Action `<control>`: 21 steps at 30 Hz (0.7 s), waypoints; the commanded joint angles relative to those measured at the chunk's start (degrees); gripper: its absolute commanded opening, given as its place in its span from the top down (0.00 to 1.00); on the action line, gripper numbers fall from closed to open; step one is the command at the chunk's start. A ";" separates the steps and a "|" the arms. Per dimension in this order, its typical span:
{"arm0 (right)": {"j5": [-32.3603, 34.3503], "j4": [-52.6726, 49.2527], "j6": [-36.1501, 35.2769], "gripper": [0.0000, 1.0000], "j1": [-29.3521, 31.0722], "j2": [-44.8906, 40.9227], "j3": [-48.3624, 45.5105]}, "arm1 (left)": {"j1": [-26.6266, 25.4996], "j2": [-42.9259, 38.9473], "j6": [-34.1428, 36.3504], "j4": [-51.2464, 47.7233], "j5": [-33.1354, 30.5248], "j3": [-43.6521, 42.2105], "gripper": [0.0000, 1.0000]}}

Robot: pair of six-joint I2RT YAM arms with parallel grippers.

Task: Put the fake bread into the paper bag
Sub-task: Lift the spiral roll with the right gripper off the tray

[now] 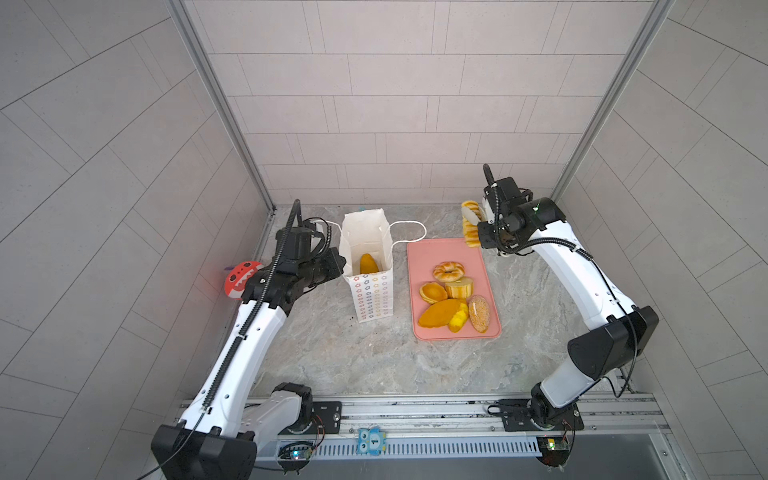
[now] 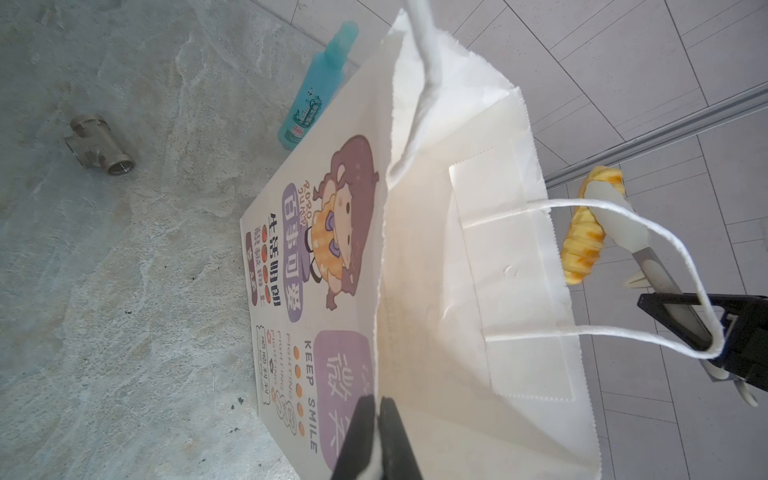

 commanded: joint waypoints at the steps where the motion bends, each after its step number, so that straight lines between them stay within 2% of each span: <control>1: -1.52 3.57 0.10 0.68 0.01 -3.13 0.41 | 0.13 -0.87 0.54 -0.42 -0.23 1.78 0.93; 21: -7.86 4.88 2.14 0.69 0.02 -9.95 2.76 | 0.18 -0.68 0.63 -0.34 -0.69 1.14 0.94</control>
